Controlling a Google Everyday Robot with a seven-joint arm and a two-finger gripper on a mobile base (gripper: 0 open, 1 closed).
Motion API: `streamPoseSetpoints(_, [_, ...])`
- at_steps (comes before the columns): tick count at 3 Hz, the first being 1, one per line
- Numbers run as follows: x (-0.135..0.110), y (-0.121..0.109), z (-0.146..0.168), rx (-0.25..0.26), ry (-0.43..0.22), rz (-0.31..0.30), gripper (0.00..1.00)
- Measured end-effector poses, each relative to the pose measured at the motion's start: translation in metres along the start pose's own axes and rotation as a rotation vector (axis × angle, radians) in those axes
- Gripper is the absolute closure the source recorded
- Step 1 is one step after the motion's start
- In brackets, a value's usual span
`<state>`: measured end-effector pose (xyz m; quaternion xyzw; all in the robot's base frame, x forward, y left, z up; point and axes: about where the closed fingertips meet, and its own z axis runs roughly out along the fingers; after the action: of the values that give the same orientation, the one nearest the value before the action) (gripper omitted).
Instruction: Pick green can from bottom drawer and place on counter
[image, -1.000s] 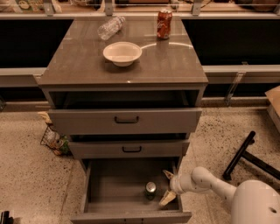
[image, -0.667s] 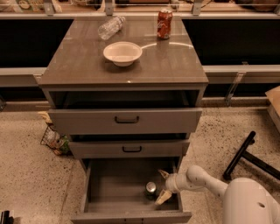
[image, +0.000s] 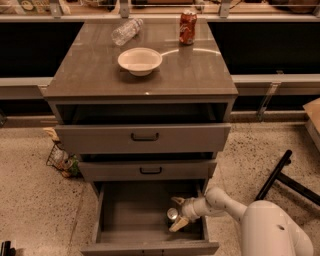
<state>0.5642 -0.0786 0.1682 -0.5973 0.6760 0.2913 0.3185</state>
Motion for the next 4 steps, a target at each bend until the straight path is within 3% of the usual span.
streamPoseSetpoints(1, [0.000,0.002,0.001,0.014,-0.004,0.015,0.38])
streamPoseSetpoints(2, [0.003,0.006,-0.007,0.039,-0.074,0.053,0.62])
streamPoseSetpoints(3, [-0.011,0.008,-0.044,0.075,-0.235,0.099,0.85])
streamPoseSetpoints(4, [-0.033,0.027,-0.107,0.035,-0.324,0.134,1.00])
